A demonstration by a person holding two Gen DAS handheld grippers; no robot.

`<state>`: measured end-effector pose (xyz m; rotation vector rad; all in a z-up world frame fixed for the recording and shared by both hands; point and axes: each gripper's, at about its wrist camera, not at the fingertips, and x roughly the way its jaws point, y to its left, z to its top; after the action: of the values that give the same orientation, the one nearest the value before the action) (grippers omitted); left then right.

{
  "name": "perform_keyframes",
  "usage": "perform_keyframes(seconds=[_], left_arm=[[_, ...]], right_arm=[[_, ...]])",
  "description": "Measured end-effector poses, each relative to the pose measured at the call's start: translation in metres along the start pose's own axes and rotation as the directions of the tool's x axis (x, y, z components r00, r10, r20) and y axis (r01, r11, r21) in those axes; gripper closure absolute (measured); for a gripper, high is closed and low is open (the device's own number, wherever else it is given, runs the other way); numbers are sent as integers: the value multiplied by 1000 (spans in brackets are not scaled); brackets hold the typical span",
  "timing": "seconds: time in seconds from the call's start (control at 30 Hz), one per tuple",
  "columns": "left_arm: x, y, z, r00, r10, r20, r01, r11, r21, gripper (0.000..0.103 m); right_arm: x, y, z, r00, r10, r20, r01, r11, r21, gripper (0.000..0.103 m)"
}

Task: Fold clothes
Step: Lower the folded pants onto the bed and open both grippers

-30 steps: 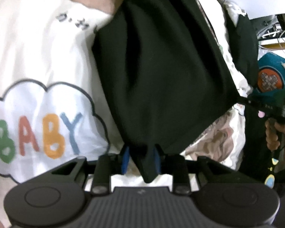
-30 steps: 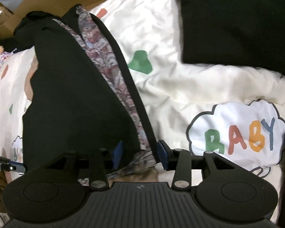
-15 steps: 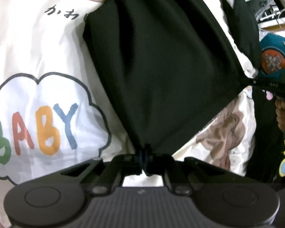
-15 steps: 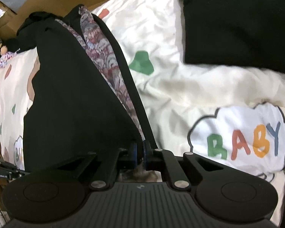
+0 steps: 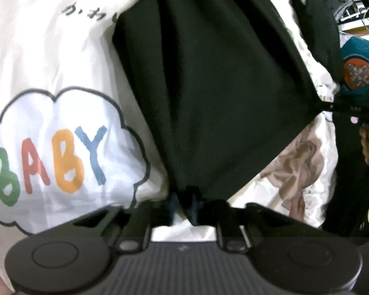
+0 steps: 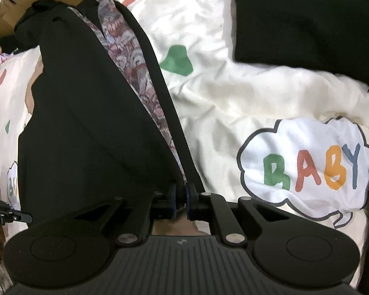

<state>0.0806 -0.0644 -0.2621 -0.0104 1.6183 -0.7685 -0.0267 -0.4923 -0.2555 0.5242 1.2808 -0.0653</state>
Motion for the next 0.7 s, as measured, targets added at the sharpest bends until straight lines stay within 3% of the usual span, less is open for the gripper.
perform_keyframes(seconds=[0.03, 0.1, 0.23, 0.37, 0.6, 0.7], left_arm=[[-6, 1, 1, 1000, -7, 17, 7, 1000, -2, 47], [-19, 2, 3, 999, 5, 40, -5, 1000, -1, 46], [-51, 1, 7, 995, 57, 76, -57, 998, 0, 46], [-96, -5, 11, 987, 105, 119, -104, 994, -18, 46], [-156, -24, 26, 966, 177, 191, -165, 983, -78, 46], [-179, -36, 28, 939, 233, 255, -215, 972, -96, 46]], right_arm=[[-5, -1, 1, 1000, 4, 21, -4, 1000, -3, 80], [-14, -3, 3, 998, 1, 60, -1, 1000, 2, 66], [-29, -3, 6, 992, 39, 118, -43, 999, 32, 65], [-45, 12, 11, 977, 77, 199, -77, 997, -10, 63], [-50, 33, 19, 957, 150, 248, -139, 988, -62, 63], [-58, 40, 23, 945, 170, 279, -160, 985, -60, 63]])
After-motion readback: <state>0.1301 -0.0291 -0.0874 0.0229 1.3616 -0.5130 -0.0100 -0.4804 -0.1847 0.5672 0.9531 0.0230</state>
